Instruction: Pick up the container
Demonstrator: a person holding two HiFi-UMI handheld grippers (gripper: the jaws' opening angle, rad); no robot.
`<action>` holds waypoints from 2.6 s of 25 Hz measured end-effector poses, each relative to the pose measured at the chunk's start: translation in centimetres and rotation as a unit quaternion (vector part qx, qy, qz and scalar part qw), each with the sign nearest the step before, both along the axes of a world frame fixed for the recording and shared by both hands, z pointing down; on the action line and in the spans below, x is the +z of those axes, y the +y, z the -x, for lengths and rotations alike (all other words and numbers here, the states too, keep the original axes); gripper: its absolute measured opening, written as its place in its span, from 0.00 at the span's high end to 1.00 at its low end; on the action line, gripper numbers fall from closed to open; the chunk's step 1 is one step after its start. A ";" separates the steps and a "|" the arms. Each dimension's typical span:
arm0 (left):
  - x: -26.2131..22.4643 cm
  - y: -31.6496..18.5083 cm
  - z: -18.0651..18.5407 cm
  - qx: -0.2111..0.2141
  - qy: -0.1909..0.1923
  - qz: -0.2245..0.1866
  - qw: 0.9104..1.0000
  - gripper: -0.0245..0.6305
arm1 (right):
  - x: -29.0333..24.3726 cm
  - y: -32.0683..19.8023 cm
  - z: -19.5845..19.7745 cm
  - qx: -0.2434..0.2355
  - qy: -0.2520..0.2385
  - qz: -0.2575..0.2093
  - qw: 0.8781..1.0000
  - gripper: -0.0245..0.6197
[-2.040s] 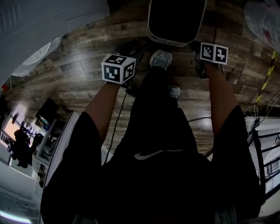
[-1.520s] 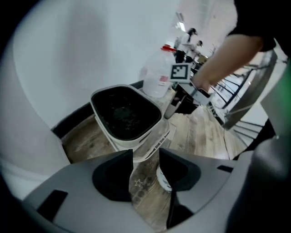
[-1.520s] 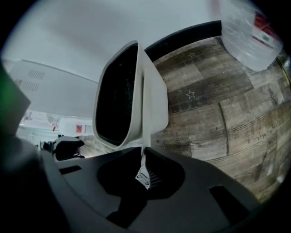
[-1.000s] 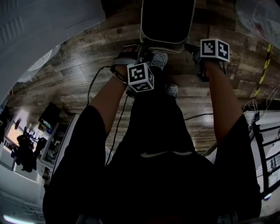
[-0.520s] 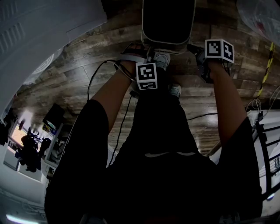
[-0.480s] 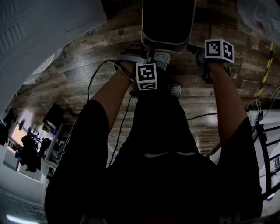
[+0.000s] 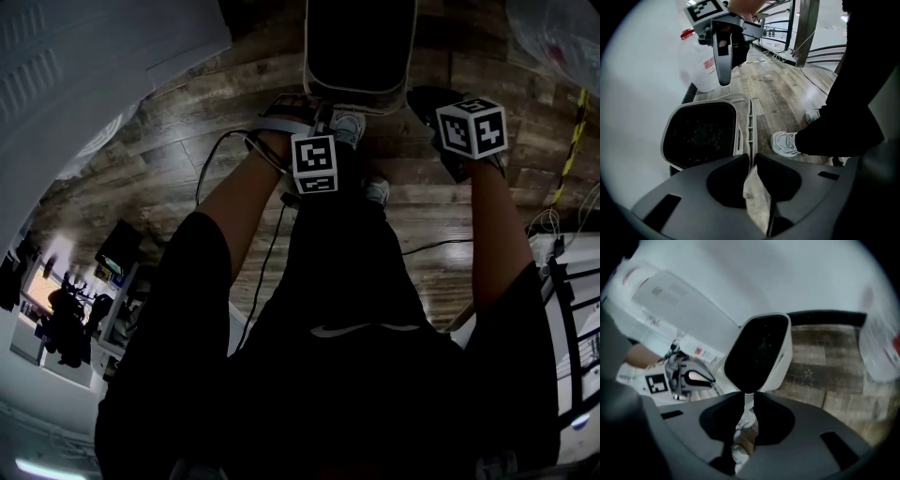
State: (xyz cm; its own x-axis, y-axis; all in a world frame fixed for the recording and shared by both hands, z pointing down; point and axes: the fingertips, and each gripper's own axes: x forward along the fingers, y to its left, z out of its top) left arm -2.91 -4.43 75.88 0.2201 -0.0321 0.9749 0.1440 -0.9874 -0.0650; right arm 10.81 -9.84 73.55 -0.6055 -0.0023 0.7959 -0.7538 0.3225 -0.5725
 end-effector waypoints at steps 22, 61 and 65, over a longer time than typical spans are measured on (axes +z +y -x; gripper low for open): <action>-5.4 -2.3 -0.4 -0.010 0.012 0.045 0.999 0.85 | -1.6 4.1 7.3 -0.476 0.154 -0.296 0.814 0.69; -8.6 -6.4 -0.9 -0.015 -0.001 0.023 1.000 0.80 | -5.7 0.8 6.7 -0.453 0.120 -0.176 0.866 0.81; -9.6 -7.7 -1.1 -0.019 0.012 0.010 1.000 0.80 | -6.7 -0.5 6.5 -0.457 0.124 -0.176 0.863 0.81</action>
